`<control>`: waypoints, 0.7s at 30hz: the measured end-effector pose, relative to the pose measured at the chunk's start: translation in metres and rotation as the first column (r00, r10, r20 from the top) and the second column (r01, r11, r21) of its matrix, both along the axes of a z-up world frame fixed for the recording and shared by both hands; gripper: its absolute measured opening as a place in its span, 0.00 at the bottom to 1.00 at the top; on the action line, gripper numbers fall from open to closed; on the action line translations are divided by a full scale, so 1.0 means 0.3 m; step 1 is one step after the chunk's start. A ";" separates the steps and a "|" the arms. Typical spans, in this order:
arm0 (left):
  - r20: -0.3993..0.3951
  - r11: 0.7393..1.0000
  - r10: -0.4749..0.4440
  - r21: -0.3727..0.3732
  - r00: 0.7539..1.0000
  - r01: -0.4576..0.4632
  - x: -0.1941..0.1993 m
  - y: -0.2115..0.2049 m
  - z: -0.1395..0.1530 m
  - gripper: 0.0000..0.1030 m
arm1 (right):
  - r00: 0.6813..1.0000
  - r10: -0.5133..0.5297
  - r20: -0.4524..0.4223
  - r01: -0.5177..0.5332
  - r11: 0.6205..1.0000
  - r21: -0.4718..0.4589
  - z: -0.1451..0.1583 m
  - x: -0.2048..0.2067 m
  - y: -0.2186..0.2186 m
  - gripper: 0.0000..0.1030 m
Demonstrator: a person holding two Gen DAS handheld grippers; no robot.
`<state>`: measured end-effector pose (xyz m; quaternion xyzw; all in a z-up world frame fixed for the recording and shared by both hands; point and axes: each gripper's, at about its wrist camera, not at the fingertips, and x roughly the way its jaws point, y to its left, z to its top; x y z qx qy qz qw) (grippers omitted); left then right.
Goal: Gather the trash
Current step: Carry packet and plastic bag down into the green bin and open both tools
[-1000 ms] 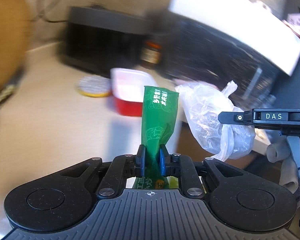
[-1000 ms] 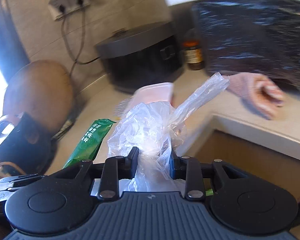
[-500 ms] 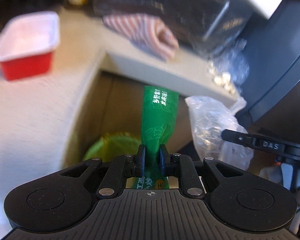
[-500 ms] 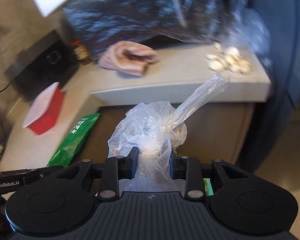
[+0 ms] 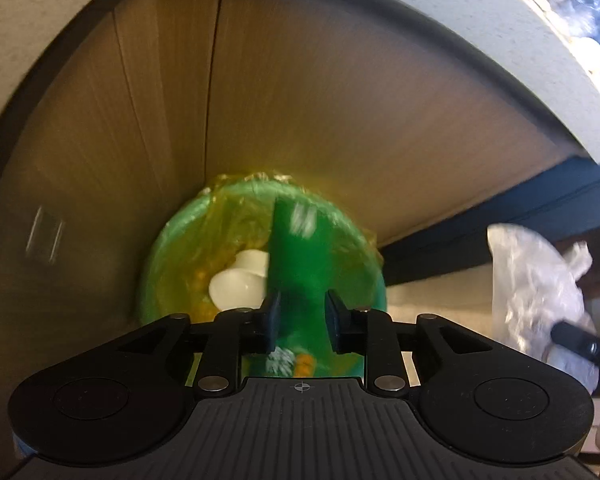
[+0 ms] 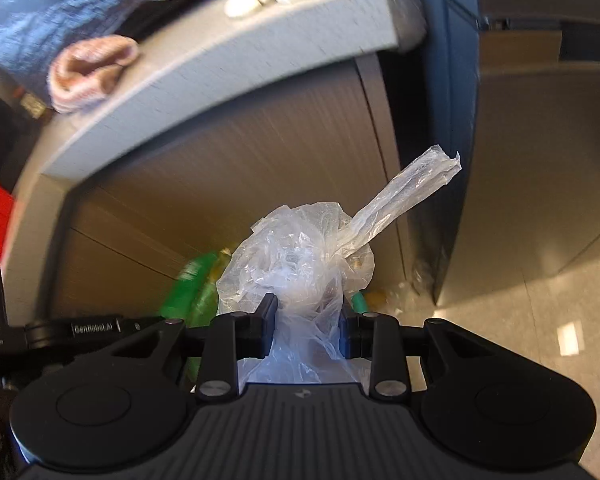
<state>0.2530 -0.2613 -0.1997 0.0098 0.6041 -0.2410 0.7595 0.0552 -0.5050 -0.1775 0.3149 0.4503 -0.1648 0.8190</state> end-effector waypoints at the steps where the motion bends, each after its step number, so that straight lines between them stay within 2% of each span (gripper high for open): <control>1: -0.001 1.000 0.015 -0.016 1.000 -0.015 0.008 0.004 -0.001 0.26 | 1.000 0.002 -0.012 -0.002 1.000 -0.001 -0.013 0.007 -0.003 0.28; 6: -0.005 0.994 0.066 -0.084 0.998 -0.066 0.013 0.049 0.057 0.26 | 0.995 0.050 -0.088 -0.048 0.998 0.032 -0.114 0.075 -0.005 0.28; 10: 0.010 0.985 0.078 -0.154 0.997 -0.076 -0.027 0.117 0.188 0.26 | 0.980 0.142 -0.141 -0.129 0.987 0.095 -0.209 0.177 0.036 0.28; 13: 0.082 0.976 0.092 -0.203 0.992 -0.074 -0.073 0.184 0.314 0.26 | 0.959 0.218 -0.180 -0.193 0.970 0.147 -0.289 0.279 0.088 0.28; 17: 0.186 0.965 0.159 -0.235 0.970 -0.113 -0.123 0.296 0.454 0.26 | 0.925 0.308 -0.223 -0.270 0.945 0.183 -0.384 0.411 0.179 0.29; 19: 0.221 0.958 0.210 -0.239 0.952 -0.156 -0.146 0.356 0.497 0.26 | 0.912 0.340 -0.229 -0.307 0.937 0.170 -0.412 0.446 0.225 0.36; 20: 0.239 0.955 0.236 -0.237 0.942 -0.179 -0.158 0.387 0.516 0.26 | 0.903 0.354 -0.243 -0.321 0.932 0.167 -0.424 0.456 0.242 0.49; 21: 0.256 0.951 0.262 -0.233 0.930 -0.204 -0.171 0.422 0.535 0.26 | 0.897 0.358 -0.261 -0.322 0.931 0.169 -0.431 0.473 0.252 0.57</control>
